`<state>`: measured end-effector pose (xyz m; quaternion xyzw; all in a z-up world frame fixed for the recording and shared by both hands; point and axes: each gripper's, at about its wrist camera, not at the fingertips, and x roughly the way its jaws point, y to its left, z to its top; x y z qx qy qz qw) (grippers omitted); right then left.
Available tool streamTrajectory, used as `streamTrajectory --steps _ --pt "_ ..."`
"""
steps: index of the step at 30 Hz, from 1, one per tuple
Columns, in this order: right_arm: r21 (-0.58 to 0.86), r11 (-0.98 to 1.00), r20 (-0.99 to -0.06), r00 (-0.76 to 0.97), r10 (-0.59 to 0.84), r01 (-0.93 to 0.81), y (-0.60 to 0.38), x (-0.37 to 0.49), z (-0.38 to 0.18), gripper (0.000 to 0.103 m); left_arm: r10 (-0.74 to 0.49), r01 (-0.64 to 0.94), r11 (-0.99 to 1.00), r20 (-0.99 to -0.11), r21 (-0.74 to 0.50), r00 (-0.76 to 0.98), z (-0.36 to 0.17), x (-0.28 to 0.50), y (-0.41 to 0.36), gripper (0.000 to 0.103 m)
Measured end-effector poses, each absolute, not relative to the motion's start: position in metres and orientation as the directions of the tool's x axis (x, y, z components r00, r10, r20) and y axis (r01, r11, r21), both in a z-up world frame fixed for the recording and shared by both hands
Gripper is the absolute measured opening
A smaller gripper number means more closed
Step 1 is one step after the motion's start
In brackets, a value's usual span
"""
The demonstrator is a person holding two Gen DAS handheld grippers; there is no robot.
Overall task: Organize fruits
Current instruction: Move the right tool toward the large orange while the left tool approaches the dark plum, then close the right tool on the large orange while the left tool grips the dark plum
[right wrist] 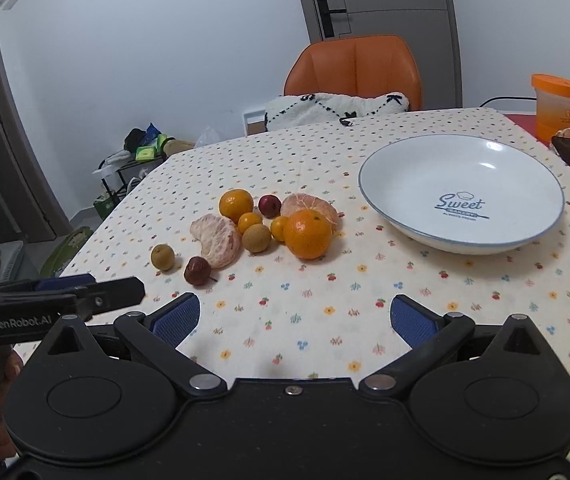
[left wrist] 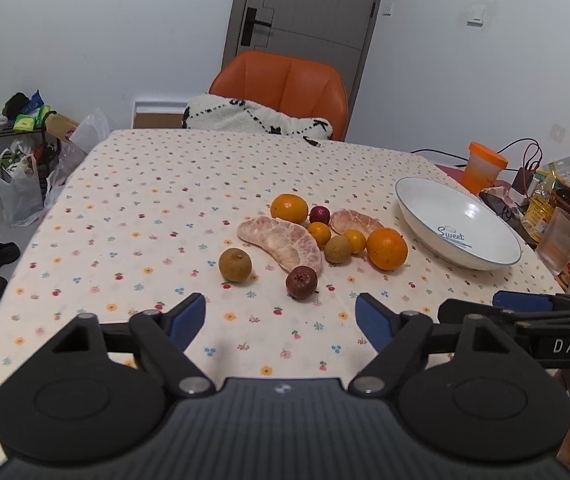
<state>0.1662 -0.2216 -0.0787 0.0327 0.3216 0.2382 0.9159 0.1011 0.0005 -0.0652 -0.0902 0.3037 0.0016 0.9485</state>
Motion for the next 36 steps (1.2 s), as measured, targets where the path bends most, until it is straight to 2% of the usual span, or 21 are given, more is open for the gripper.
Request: streamTrajectory --steps 7,11,18,29,33,36 --pt "0.233 0.879 -0.562 0.680 0.470 -0.415 -0.221 0.184 -0.081 0.101 -0.063 -0.062 0.981 -0.604 -0.184 0.794 -0.073 0.120 -0.001 0.069" --pt "0.231 0.878 -0.563 0.679 0.471 -0.418 -0.220 0.193 -0.082 0.095 -0.069 -0.061 0.980 -0.615 -0.188 0.785 -0.076 0.129 -0.004 0.066" --pt "0.247 0.876 -0.574 0.666 0.476 -0.413 -0.221 0.209 -0.086 0.079 -0.086 -0.057 0.978 -0.638 -0.200 0.765 -0.083 0.144 -0.007 0.054" --pt "0.255 0.874 -0.602 0.640 0.478 -0.413 -0.213 0.232 -0.095 0.066 -0.085 -0.065 0.977 -0.654 -0.202 0.751 -0.092 0.164 -0.007 0.043" --pt "0.260 0.874 -0.617 0.626 0.477 -0.410 -0.207 0.241 -0.099 0.059 -0.079 -0.075 0.976 -0.653 -0.205 0.753 -0.093 0.171 -0.005 0.022" --pt "0.266 0.875 -0.618 0.625 0.477 -0.405 -0.204 0.247 -0.100 0.057 -0.086 -0.083 0.971 -0.651 -0.224 0.754 -0.092 0.172 -0.002 0.022"
